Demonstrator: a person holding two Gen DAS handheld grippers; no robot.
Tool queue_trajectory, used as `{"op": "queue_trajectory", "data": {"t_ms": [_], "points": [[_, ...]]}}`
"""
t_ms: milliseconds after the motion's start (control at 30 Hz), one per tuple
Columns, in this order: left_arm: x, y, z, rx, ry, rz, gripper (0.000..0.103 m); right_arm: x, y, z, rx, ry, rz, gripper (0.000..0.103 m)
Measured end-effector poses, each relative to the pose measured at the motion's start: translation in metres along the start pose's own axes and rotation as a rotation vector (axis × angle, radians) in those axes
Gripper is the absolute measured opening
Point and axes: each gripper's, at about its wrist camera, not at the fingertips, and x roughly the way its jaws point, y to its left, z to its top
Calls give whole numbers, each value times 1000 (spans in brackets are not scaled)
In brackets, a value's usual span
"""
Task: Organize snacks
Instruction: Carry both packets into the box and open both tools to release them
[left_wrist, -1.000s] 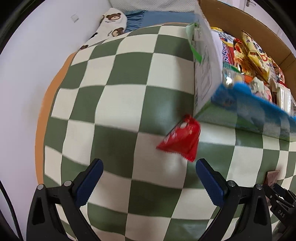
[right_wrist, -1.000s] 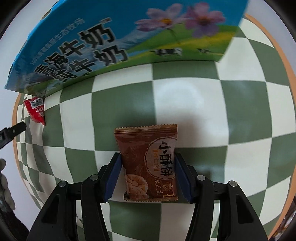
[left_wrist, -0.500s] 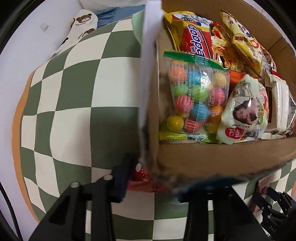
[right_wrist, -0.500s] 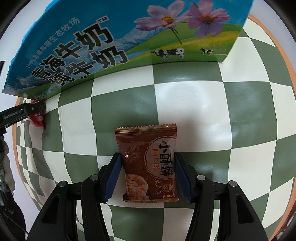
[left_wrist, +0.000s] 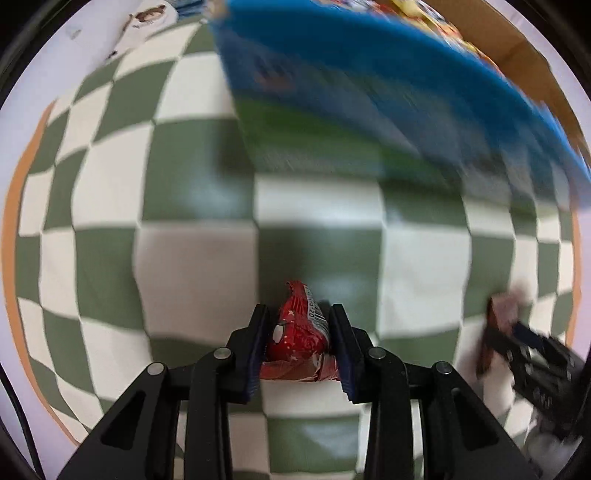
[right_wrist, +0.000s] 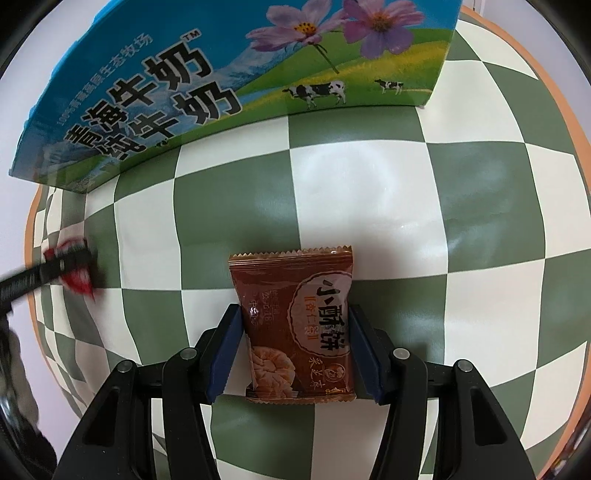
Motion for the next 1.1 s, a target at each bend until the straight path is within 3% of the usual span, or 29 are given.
{"op": "queue_trajectory", "data": {"t_ms": [233, 400, 467, 600, 667, 833, 967, 1100], "points": [[13, -31, -43, 66, 84, -62, 31, 4, 3, -21, -18, 40, -6, 60], [36, -39, -48, 62, 137, -93, 31, 8, 2, -46, -40, 86, -16, 60], [42, -35, -44, 36, 152, -122, 37, 9, 0, -50, -37, 95, -13, 60], [47, -24, -37, -51, 179, -238, 58, 14, -8, -51, 22, 96, 19, 62], [49, -22, -36, -72, 184, -253, 60, 14, -10, -50, 26, 99, 23, 63], [49, -25, -40, -72, 189, -237, 60, 15, -10, -49, 19, 110, 13, 67], [46, -37, -66, -12, 186, -161, 60, 15, -8, -48, 22, 118, 11, 68], [45, -49, -80, 18, 158, -96, 36, 27, 14, -36, 6, 124, -7, 68]]}}
